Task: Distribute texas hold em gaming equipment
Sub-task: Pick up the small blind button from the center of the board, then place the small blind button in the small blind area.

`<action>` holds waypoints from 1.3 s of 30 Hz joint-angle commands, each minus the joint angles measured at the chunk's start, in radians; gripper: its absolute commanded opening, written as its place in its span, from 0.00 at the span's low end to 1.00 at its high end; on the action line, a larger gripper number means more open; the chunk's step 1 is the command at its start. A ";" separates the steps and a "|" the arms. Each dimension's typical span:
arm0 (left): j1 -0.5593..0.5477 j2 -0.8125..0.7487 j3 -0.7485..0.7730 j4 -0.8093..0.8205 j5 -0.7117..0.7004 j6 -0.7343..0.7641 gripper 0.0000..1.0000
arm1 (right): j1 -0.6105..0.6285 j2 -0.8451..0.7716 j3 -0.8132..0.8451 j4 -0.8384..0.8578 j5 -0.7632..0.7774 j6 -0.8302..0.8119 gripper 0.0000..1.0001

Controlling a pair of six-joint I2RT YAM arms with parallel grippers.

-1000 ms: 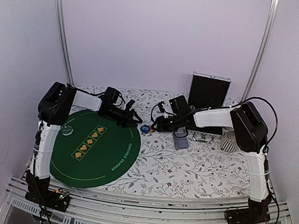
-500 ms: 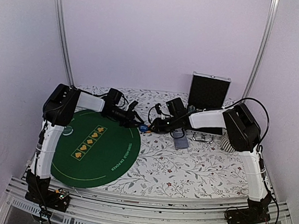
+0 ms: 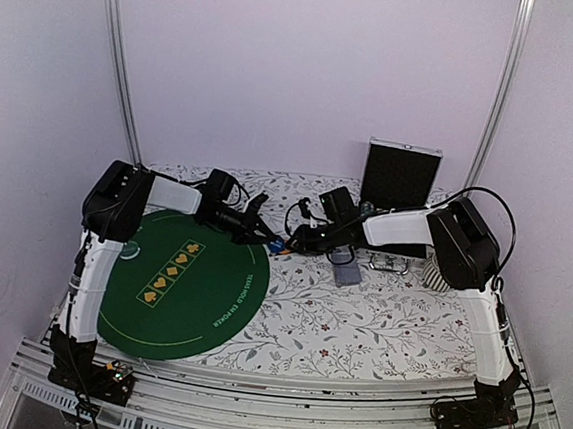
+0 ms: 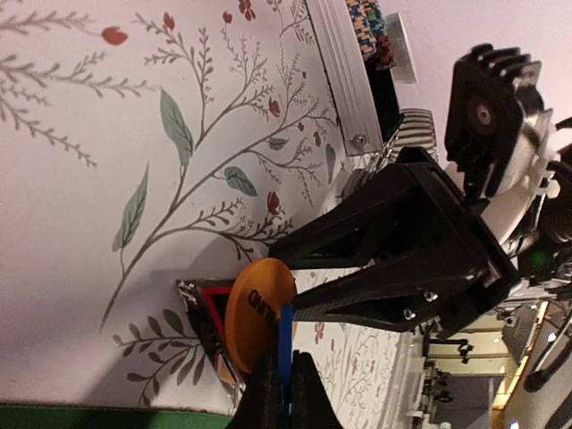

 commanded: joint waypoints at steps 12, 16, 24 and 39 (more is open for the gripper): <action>0.022 -0.108 -0.141 0.071 -0.015 0.004 0.00 | -0.003 -0.003 -0.028 0.019 0.020 0.014 0.26; 0.029 -0.157 -0.181 0.120 -0.004 -0.009 0.00 | -0.002 -0.049 -0.026 0.020 0.016 0.012 0.27; 0.038 -0.369 -0.377 0.181 -0.059 -0.025 0.00 | -0.003 -0.164 -0.066 0.019 0.003 0.002 0.29; 0.049 -1.107 -1.072 0.139 -0.359 -0.140 0.00 | 0.019 -0.647 -0.420 -0.091 0.135 -0.109 0.46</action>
